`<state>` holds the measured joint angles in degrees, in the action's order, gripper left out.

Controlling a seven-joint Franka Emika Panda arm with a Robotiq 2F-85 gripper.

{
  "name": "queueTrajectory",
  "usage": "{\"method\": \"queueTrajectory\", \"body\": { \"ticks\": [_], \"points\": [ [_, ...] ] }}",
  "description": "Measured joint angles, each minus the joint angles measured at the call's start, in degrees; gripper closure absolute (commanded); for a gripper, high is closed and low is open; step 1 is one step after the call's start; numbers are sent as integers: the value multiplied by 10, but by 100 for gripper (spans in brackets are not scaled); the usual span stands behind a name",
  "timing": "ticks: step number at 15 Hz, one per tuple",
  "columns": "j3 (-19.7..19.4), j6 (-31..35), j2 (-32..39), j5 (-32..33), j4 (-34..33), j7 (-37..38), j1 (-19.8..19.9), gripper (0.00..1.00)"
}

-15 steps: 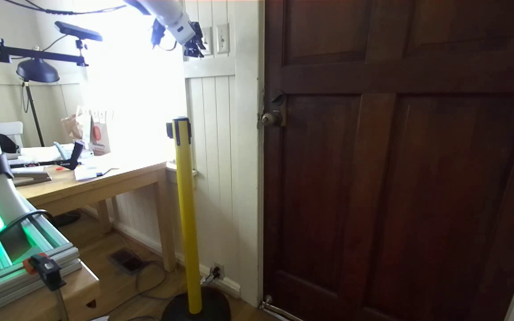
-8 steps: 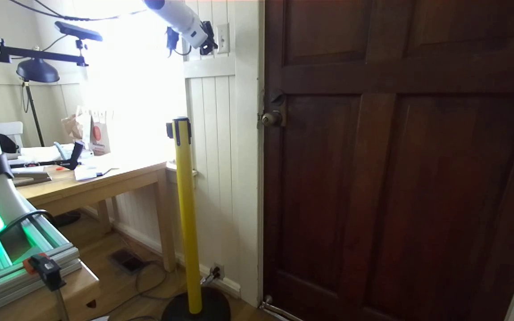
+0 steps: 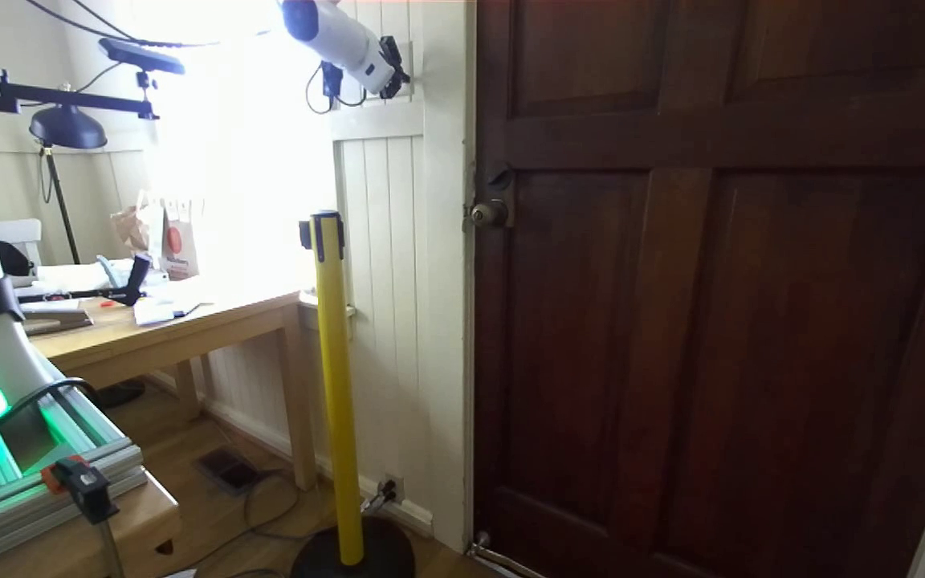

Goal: Turn on the light switches.

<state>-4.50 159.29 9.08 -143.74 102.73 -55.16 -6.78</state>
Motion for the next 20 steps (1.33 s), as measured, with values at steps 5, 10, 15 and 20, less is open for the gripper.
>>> {"method": "queueTrajectory", "body": {
  "ticks": [5,10,15,20],
  "points": [
    [-3,2,0,0,0,0,-4,100],
    [2,27,0,0,5,0,-19,100],
    [-5,31,-6,0,1,0,-23,100],
    [-12,30,-15,0,-1,0,-25,100]
  ]
}}
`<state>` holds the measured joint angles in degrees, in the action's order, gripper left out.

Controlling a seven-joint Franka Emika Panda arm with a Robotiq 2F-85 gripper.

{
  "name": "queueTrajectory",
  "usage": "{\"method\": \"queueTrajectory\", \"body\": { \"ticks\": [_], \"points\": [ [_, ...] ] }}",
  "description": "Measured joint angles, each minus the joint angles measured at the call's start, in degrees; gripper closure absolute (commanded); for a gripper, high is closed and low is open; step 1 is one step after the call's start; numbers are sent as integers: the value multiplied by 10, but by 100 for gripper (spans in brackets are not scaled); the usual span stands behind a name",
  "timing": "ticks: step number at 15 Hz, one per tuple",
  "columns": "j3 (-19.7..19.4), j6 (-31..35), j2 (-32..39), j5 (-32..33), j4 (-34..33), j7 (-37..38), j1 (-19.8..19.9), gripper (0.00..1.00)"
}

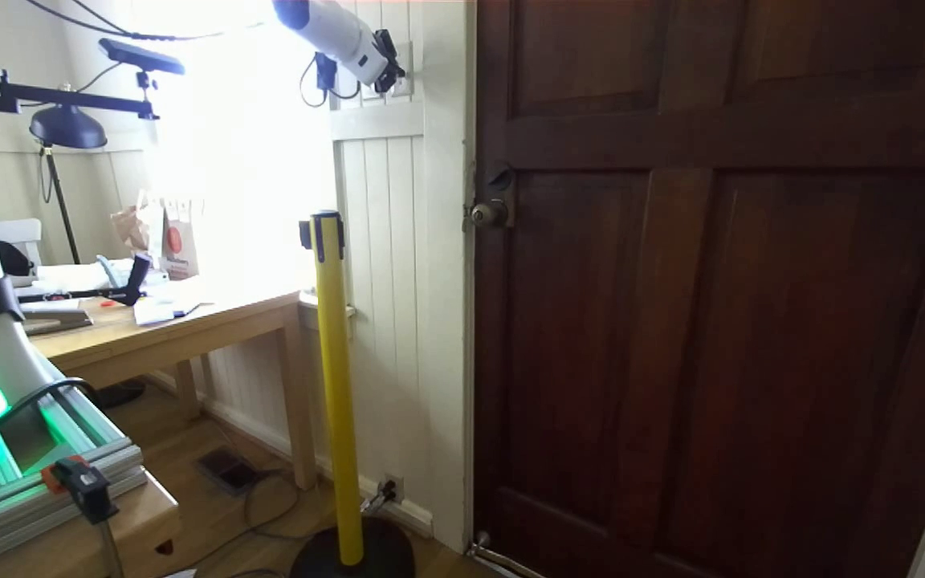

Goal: Turn on the light switches.

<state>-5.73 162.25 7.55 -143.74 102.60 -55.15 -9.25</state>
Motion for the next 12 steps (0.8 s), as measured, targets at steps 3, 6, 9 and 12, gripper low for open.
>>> {"method": "queueTrajectory", "body": {
  "ticks": [3,6,9,12],
  "points": [
    [0,0,-2,0,1,0,-5,100],
    [-1,1,-2,0,1,0,-6,100],
    [-2,5,-2,0,1,0,-7,100],
    [-2,16,-2,0,2,0,-10,100]
  ]
}}
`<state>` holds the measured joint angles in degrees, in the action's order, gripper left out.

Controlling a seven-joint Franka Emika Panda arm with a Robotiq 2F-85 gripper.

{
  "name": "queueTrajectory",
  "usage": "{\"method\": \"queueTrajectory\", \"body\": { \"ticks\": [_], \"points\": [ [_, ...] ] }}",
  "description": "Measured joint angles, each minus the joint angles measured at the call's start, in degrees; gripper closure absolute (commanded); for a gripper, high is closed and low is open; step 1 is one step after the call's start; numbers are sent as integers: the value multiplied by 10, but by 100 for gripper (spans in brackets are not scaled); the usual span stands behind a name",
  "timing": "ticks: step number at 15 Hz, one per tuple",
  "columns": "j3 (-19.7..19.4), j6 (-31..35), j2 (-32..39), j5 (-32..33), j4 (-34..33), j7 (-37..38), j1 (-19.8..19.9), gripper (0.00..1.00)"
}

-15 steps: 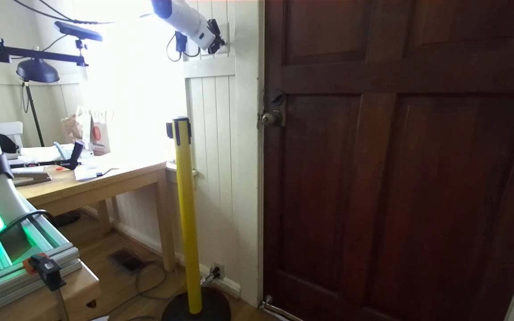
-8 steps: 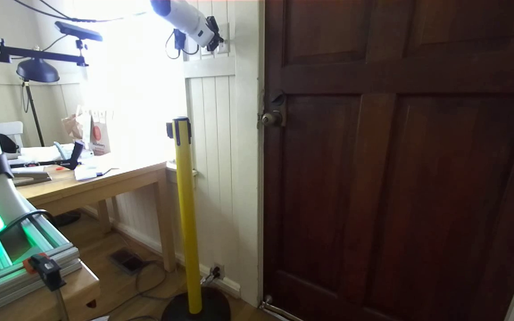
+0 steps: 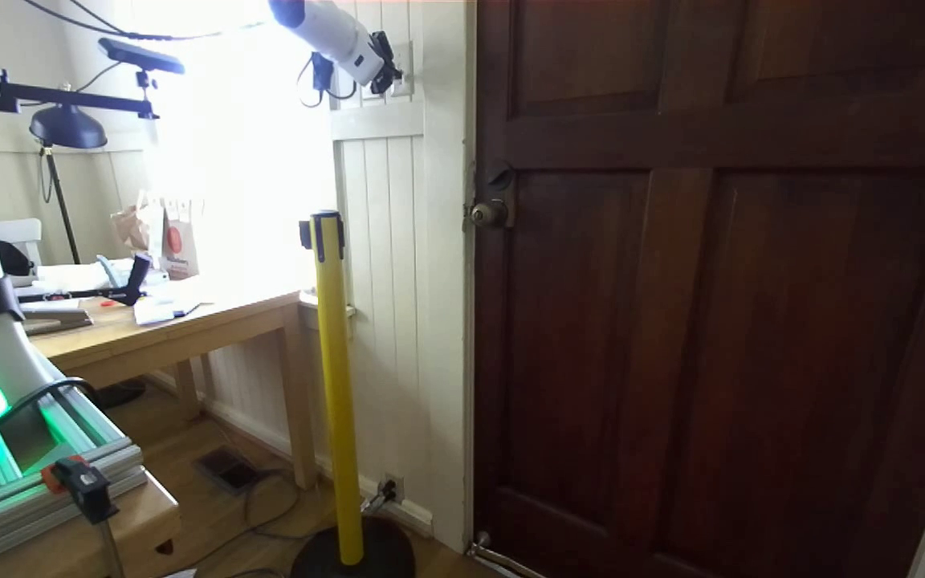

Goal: Turn on the light switches.

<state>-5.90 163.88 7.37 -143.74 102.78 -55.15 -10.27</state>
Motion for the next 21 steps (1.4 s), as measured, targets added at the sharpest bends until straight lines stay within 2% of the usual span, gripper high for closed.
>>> {"method": "queueTrajectory", "body": {
  "ticks": [21],
  "points": [
    [-17,0,12,0,-11,0,-19,100]
  ]
}}
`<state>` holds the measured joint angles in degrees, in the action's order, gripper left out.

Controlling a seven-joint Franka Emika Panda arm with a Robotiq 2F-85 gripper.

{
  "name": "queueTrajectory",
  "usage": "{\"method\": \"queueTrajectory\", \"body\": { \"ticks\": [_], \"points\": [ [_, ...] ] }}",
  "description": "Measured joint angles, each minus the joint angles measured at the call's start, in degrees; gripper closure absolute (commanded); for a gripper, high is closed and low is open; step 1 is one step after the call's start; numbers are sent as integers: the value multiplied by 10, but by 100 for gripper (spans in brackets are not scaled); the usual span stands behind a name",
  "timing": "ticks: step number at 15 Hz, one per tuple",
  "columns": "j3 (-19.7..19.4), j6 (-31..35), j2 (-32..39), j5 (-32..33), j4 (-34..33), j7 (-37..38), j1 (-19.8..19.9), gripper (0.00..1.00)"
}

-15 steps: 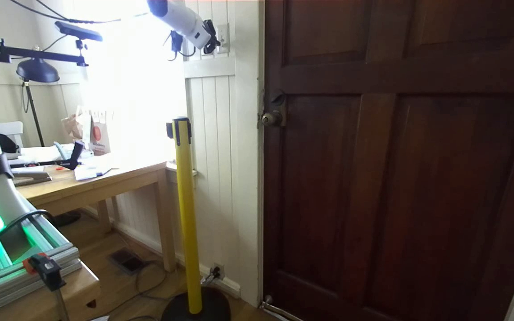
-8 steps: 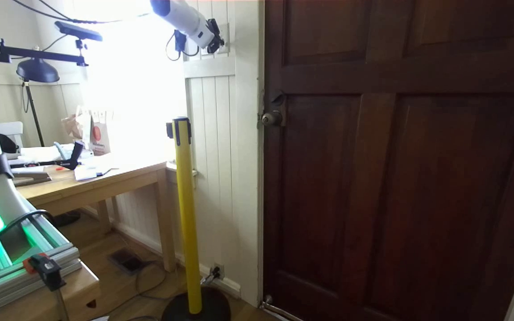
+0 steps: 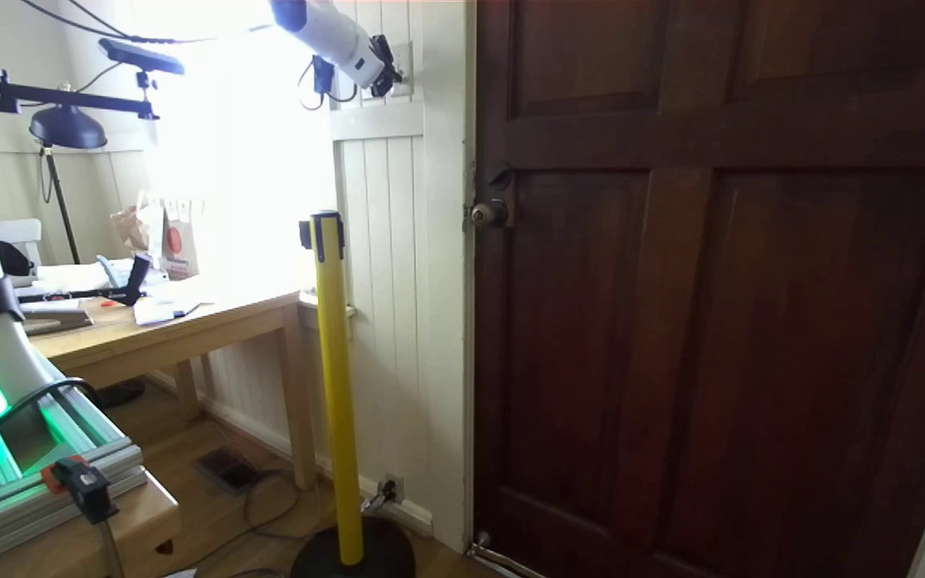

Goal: Turn on the light switches.

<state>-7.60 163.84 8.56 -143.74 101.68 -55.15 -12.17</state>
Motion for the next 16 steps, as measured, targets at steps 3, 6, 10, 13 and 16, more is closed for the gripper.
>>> {"method": "queueTrajectory", "body": {
  "ticks": [3,6,10,13,16],
  "points": [
    [-2,-1,1,0,-4,0,-1,100],
    [-3,-1,3,0,-6,0,-2,100],
    [-12,-13,2,0,-10,0,-7,100],
    [-18,-13,0,0,-10,0,-12,100],
    [-17,-1,0,0,-9,0,-17,100]
  ]
}}
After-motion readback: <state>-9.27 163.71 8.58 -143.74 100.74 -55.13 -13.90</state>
